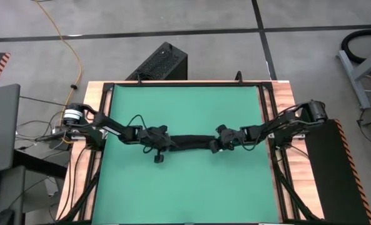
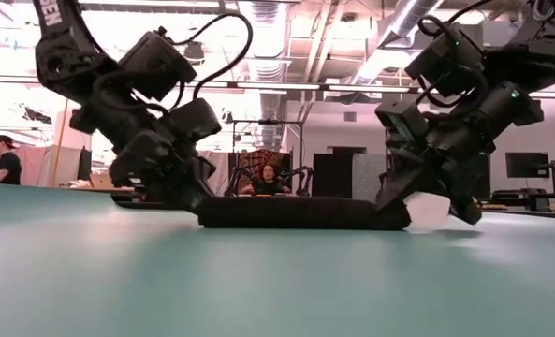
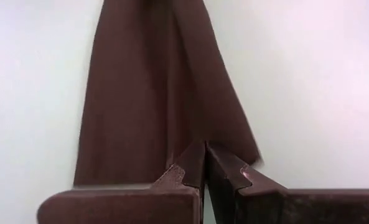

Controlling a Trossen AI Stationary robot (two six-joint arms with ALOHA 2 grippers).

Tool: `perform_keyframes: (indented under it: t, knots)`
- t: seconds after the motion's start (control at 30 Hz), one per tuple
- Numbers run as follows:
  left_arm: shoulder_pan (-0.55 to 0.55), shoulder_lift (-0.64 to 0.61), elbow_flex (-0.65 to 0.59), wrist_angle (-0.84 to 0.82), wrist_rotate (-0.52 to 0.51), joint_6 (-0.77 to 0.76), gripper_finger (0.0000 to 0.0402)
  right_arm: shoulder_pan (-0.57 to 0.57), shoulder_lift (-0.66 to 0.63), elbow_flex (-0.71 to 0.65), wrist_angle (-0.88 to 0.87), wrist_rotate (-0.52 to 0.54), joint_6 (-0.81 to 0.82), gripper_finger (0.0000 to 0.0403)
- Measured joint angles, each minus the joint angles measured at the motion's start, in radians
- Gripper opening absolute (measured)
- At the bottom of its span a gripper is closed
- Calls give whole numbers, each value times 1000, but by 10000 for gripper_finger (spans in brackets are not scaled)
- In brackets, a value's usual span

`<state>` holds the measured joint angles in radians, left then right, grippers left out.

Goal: Roll towel
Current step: Roll the brown towel

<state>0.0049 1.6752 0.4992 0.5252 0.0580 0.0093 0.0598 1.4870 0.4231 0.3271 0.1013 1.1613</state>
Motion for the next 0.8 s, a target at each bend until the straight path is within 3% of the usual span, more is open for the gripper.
perform_keyframes:
  t: [0.27,0.47,0.6,0.8]
  knots:
    - [-22,-221,-3,-158,-44,-34,0,-5,2,2,-41,-23,20,48]
    - [-59,-341,0,-142,-111,34,0,-15,3,2,-44,-44,20,48]
    - [-72,-320,0,-79,-119,91,0,-17,3,2,-47,-48,19,48]
    - [-92,-181,0,47,-102,192,0,-18,4,1,-47,-63,33,48]
